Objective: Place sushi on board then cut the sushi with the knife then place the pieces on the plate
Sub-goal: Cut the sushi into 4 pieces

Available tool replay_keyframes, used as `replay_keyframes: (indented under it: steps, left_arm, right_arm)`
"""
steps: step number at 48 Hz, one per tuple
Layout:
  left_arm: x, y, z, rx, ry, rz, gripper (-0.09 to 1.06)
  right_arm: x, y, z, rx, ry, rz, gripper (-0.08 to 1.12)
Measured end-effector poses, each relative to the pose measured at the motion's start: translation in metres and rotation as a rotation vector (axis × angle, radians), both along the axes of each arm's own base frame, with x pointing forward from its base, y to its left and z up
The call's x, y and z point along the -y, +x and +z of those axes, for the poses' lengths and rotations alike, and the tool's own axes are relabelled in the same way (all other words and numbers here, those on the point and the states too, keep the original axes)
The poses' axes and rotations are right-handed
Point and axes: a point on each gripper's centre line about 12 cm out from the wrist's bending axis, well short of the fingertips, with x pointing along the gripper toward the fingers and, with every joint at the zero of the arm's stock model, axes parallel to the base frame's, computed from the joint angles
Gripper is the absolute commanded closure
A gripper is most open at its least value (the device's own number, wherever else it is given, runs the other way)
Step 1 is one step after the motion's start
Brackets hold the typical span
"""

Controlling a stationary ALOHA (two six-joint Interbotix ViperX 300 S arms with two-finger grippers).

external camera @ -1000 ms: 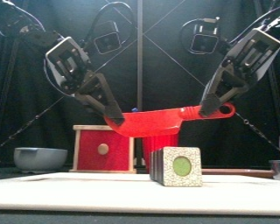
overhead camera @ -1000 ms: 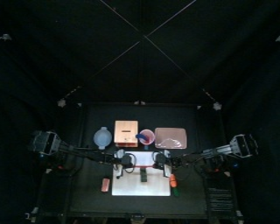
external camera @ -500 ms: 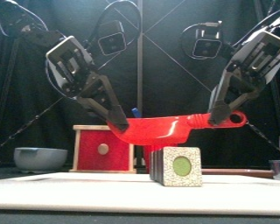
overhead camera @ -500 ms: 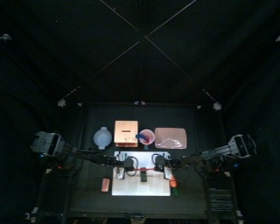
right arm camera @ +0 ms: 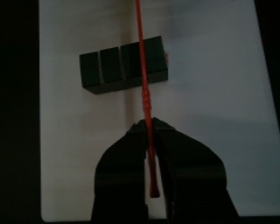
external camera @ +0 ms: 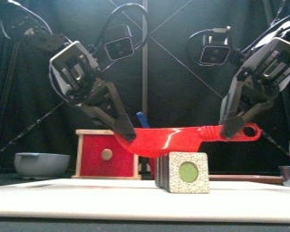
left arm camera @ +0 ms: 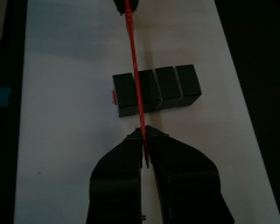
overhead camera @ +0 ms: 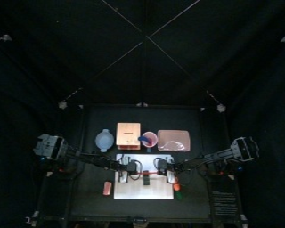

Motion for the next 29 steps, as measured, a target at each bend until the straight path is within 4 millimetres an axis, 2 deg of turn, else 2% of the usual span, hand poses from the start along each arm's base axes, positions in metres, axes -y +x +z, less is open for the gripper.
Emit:
replay_keyframes:
  steps: [29]
  left_arm:
    - [-0.0005, 0.0005, -0.0001, 0.0, -0.001, 0.003, 0.52]
  right_arm:
    - [0.0017, 0.0023, 0.0008, -0.001, -0.026, 0.015, 0.69]
